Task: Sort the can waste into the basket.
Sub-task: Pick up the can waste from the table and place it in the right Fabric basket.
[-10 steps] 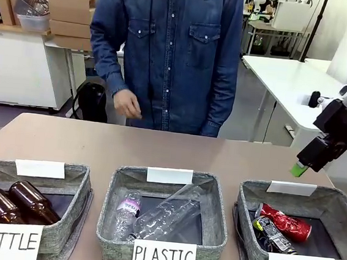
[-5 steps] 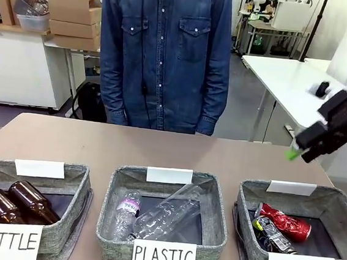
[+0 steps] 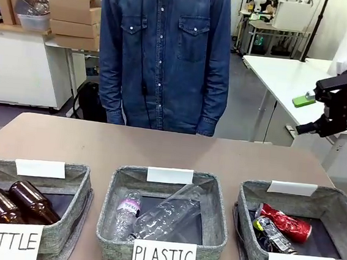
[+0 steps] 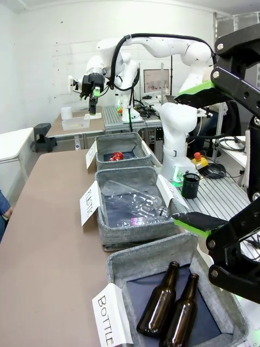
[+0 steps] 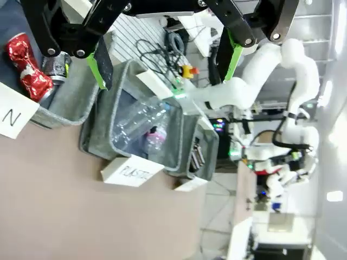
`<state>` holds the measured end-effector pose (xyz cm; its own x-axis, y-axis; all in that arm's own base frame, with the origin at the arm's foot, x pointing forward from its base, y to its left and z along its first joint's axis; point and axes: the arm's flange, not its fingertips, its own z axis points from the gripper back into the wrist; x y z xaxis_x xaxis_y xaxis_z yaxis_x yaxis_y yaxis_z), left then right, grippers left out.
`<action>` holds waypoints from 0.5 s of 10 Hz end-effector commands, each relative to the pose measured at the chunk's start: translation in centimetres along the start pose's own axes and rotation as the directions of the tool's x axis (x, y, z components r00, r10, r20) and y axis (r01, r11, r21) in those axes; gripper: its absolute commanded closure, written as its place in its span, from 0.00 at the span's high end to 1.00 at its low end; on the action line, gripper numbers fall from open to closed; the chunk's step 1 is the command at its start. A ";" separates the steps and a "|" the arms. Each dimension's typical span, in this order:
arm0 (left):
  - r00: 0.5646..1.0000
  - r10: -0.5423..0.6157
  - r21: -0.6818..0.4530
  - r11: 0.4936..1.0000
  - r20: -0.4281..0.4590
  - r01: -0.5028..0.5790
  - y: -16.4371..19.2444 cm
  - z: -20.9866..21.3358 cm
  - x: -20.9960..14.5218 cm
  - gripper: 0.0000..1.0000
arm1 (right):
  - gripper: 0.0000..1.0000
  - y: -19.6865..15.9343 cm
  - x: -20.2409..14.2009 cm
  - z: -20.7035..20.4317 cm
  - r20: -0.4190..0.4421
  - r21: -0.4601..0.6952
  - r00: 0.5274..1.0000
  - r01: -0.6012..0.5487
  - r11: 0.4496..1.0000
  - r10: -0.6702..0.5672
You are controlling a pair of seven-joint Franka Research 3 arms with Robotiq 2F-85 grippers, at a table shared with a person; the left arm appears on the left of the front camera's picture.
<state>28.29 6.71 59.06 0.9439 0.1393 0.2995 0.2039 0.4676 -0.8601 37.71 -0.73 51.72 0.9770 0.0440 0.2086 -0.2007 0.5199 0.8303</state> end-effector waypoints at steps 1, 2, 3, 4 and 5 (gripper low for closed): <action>1.000 -0.016 -0.016 1.000 0.001 0.016 -0.1 0.0 0.0 1.00 | 1.00 1.0 -0.8 0.0 -0.036 -0.083 0.996 -0.080 0.993 0.077; 1.000 -0.016 -0.016 1.000 0.001 0.016 -0.1 0.0 0.0 1.00 | 1.00 1.0 -0.8 0.0 -0.036 -0.083 0.996 -0.080 0.993 0.077; 1.000 -0.016 -0.016 1.000 0.001 0.016 -0.1 0.0 0.0 1.00 | 1.00 1.0 -0.8 0.0 -0.036 -0.083 0.996 -0.080 0.993 0.077; 1.000 -0.016 -0.016 1.000 0.001 0.016 -0.1 0.0 0.0 1.00 | 1.00 1.0 -0.8 0.0 -0.036 -0.083 0.996 -0.080 0.993 0.077; 1.000 -0.016 -0.016 1.000 0.001 0.016 -0.1 0.0 0.0 1.00 | 1.00 1.0 -0.8 0.0 -0.036 -0.083 0.996 -0.080 0.993 0.077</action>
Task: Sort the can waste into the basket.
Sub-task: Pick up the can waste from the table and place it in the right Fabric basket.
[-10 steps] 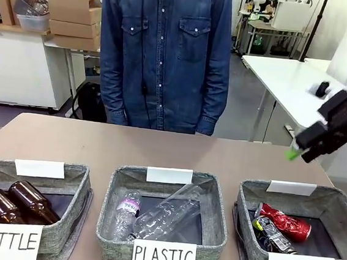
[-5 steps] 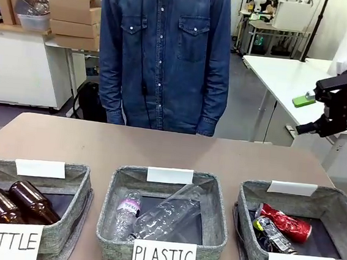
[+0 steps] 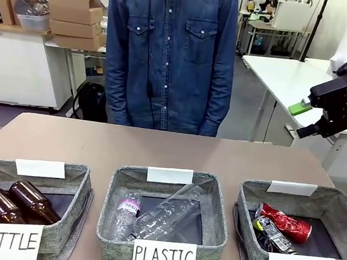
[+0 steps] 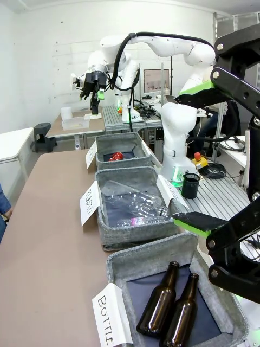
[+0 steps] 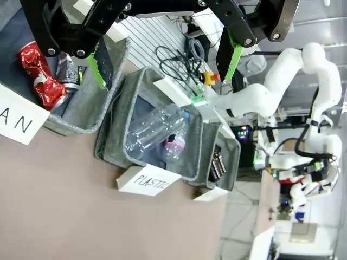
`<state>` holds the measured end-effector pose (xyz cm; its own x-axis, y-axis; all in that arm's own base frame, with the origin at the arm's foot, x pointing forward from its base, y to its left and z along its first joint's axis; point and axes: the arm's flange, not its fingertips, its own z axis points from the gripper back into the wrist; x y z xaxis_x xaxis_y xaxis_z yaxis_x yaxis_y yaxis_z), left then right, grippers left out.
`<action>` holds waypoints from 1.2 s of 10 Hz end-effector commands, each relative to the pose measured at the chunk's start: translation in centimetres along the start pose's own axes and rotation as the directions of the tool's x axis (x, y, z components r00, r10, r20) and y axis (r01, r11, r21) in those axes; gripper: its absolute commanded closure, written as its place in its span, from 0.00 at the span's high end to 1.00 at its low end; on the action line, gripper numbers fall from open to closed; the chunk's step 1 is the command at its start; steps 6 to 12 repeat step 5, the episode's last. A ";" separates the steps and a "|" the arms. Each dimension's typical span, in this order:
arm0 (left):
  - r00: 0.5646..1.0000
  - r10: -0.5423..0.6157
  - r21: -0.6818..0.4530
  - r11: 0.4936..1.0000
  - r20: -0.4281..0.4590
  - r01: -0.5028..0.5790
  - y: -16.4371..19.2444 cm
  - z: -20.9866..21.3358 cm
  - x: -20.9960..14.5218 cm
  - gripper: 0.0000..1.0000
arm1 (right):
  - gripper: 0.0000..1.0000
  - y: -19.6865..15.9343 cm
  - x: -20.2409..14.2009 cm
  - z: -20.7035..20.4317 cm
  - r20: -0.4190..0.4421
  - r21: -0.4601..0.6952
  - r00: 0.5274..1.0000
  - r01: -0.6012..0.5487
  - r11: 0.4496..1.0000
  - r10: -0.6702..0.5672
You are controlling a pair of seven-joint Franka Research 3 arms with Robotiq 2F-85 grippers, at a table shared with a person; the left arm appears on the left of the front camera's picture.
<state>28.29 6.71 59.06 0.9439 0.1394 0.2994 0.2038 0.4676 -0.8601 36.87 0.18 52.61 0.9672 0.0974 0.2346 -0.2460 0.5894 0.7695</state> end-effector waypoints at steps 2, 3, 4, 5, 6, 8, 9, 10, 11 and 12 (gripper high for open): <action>1.000 -0.016 -0.016 1.000 0.001 0.016 -0.1 0.0 0.0 1.00 | 1.00 -0.4 -0.2 0.2 -0.003 0.004 1.000 -0.026 1.000 0.026; 1.000 -0.016 -0.016 1.000 0.001 0.016 -0.1 0.0 0.0 1.00 | 1.00 -0.4 -0.2 0.2 -0.003 0.004 1.000 -0.026 1.000 0.026; 1.000 -0.016 -0.016 1.000 0.001 0.016 -0.1 0.0 0.0 1.00 | 1.00 -0.4 -0.2 0.2 -0.003 0.004 1.000 -0.026 1.000 0.026; 1.000 -0.016 -0.016 1.000 0.001 0.016 -0.1 0.0 0.0 1.00 | 1.00 -0.4 -0.2 0.2 -0.003 0.004 1.000 -0.026 1.000 0.026; 1.000 -0.016 -0.016 1.000 0.001 0.016 -0.1 0.0 0.0 1.00 | 1.00 -0.4 -0.2 0.2 -0.003 0.004 1.000 -0.026 1.000 0.026; 1.000 -0.016 -0.016 1.000 0.001 0.016 -0.1 0.0 0.0 1.00 | 1.00 -0.4 -0.2 0.2 -0.003 0.004 1.000 -0.026 1.000 0.026; 1.000 -0.016 -0.016 1.000 0.001 0.016 -0.1 0.0 0.0 1.00 | 1.00 -0.4 -0.2 0.2 -0.003 0.004 1.000 -0.026 1.000 0.026; 1.000 -0.016 -0.016 1.000 0.001 0.016 -0.1 0.0 0.0 1.00 | 1.00 -0.4 -0.2 0.2 -0.003 0.004 1.000 -0.026 1.000 0.026; 1.000 -0.016 -0.016 1.000 0.001 0.016 -0.1 0.0 0.0 1.00 | 1.00 -0.4 -0.2 0.2 -0.003 0.004 1.000 -0.026 1.000 0.026; 1.000 -0.016 -0.016 1.000 0.001 0.016 -0.1 0.0 0.0 1.00 | 1.00 -0.4 -0.2 0.2 -0.003 0.004 1.000 -0.026 1.000 0.026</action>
